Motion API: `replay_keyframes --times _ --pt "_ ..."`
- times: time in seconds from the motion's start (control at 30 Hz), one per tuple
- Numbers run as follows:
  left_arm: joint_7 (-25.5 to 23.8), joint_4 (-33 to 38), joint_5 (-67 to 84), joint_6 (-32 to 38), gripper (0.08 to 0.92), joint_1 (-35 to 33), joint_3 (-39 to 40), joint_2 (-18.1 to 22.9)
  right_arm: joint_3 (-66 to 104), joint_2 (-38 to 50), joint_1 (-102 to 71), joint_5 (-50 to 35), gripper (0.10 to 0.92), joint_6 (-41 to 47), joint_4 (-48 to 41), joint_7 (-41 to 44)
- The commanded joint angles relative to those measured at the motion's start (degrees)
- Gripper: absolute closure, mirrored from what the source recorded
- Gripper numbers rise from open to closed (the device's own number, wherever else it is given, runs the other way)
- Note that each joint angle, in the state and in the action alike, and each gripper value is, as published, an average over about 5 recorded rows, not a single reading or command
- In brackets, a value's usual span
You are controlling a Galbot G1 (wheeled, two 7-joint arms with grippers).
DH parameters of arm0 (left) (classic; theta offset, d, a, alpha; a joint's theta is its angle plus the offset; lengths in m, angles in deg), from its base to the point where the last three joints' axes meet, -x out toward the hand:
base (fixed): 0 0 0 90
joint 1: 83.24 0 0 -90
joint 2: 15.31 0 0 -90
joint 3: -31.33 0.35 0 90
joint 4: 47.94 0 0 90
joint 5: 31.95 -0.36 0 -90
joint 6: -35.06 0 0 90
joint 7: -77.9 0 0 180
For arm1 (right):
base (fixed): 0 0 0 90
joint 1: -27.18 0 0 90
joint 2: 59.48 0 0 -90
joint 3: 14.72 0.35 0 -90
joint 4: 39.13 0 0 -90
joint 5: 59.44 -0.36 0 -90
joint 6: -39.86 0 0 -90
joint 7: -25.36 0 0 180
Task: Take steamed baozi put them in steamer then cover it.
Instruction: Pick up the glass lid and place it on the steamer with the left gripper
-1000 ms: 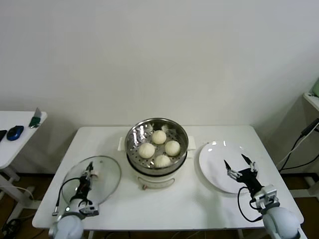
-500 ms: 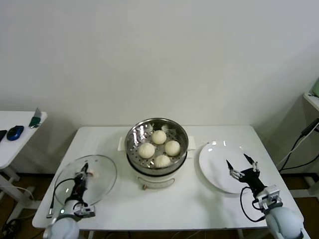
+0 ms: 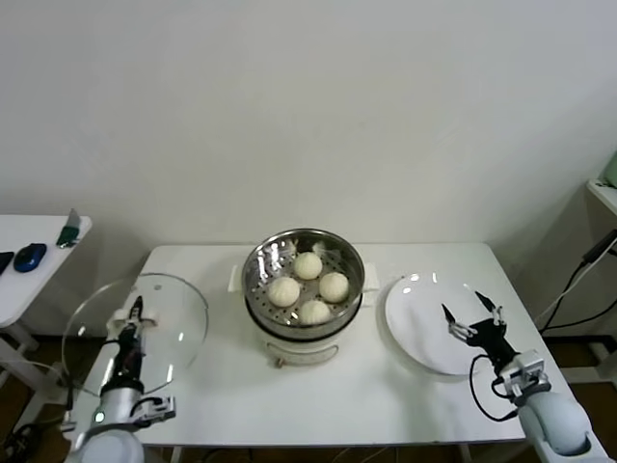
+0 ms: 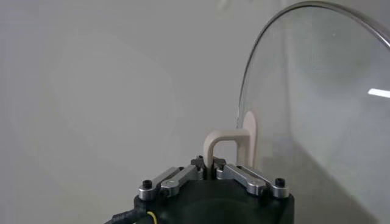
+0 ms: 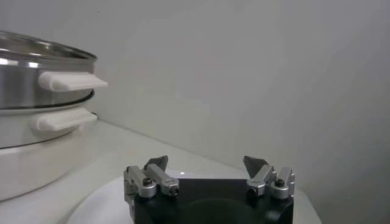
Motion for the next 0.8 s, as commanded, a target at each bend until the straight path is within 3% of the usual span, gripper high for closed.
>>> replay_keyframes --times 0.03,0.17,0.3,0.53,0.67,0.8 --pt "-3.3 14.1 5.7 -16.7 0.850 -0.7 5.9 -11.4 -1.3 0.8 2.5 0.2 0.203 0.0 -1.8 -0.1" --pt "-3.7 15.2 9.3 -20.2 0.850 2.9 12.0 -16.1 -2.4 0.7 3.5 0.8 0.203 0.1 -2.6 -0.3" --pt "-5.0 14.6 11.3 -23.4 0.850 8.7 21.0 -16.9 -3.1 0.3 4.2 1.4 0.203 0.1 -3.2 -0.5" --pt "-13.7 10.0 4.6 -24.4 0.850 21.2 33.6 -9.3 -3.5 0.4 5.0 2.1 0.203 -0.2 -4.7 -0.4" --pt "-19.9 5.3 1.4 -24.4 0.850 26.6 36.5 -4.7 -3.0 0.5 4.9 2.2 0.203 -0.5 -5.3 -0.4" --pt "-22.6 1.8 -0.6 -24.4 0.850 30.4 38.7 -0.5 -1.9 0.6 4.5 2.3 0.203 -0.8 -5.8 -0.3"
